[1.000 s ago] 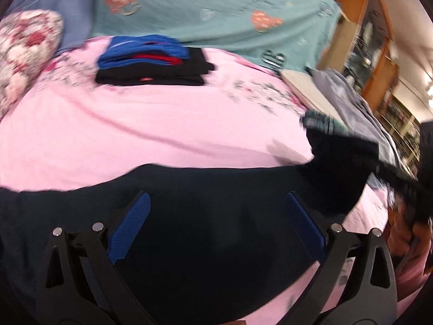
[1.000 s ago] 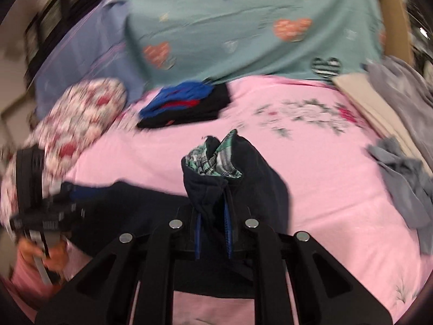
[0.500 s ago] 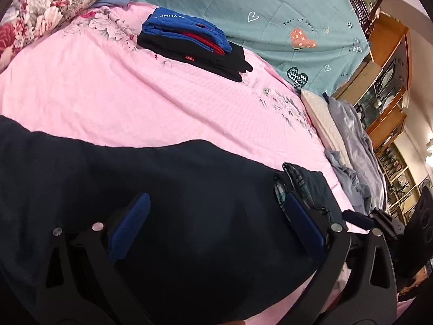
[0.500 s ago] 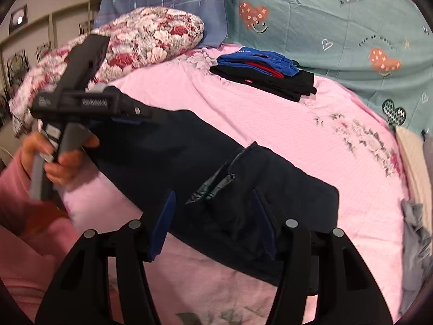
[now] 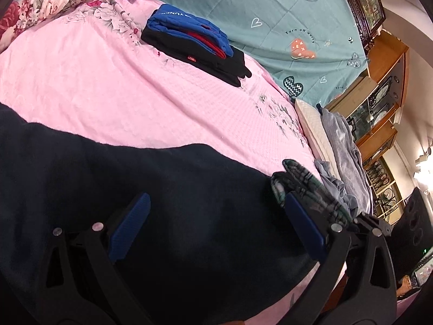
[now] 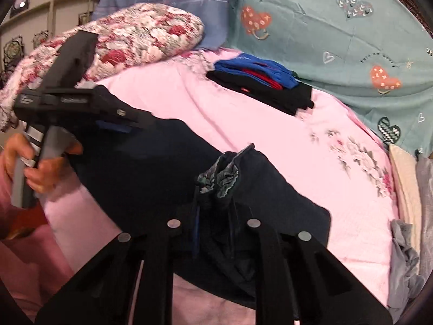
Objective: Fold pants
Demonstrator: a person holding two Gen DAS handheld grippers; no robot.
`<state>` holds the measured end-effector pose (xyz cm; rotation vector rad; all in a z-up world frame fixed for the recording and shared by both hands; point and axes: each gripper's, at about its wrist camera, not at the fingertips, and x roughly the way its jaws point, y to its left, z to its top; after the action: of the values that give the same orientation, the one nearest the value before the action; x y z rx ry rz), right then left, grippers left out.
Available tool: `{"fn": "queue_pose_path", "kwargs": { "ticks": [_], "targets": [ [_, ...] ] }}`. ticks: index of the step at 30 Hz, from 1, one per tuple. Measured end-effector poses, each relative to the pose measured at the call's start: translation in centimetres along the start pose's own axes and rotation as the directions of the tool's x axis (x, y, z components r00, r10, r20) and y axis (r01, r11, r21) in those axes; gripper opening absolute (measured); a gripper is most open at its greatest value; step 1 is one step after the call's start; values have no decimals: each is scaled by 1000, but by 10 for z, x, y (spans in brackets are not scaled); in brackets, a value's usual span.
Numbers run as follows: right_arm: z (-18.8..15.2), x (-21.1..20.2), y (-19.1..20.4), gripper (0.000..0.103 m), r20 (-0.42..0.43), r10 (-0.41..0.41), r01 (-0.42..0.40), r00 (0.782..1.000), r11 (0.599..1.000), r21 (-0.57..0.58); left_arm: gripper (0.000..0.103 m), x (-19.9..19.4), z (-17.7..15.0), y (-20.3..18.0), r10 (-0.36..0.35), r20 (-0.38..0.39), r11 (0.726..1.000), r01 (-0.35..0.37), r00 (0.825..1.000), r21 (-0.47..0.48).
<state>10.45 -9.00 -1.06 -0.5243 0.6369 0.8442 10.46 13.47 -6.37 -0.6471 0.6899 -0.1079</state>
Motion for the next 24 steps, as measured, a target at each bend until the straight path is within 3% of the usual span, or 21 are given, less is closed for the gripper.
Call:
{"fn": "queue_pose_path", "kwargs": {
  "ticks": [4,7,10,14,17,18,20,24],
  "targets": [
    [-18,30,21,22,-107,24,-31,994,998,-60,101,0,0,0,-2,-3,1000,2,1000,0],
    [-16,20,24,38,-80,38,-45,996,995,-84,101,1,0,0,6,-9,1000,-6,1000,-1],
    [-14,-5,1,52,-6,173,-173,985,985,17,101,2,1,-4,33,-15,999,-33,999,15],
    [-17,-27,-46,53,90,185,-200,979,958,204,101,-2,2,-33,73,28,987,-76,997,143],
    [-32,-35,-86,51,137,156,-198,978,895,399,101,-4,3,-76,-30,38,964,19,999,265],
    [-38,-35,-98,45,145,152,-203,978,865,459,100,-3,2,-93,-76,28,949,63,997,310],
    [-50,-36,-114,44,148,123,-184,981,821,541,94,4,-5,-124,-147,-12,909,140,989,392],
    [-66,-35,-123,44,111,54,-110,992,797,593,61,34,-29,-161,-182,-168,840,242,969,485]
  ]
}}
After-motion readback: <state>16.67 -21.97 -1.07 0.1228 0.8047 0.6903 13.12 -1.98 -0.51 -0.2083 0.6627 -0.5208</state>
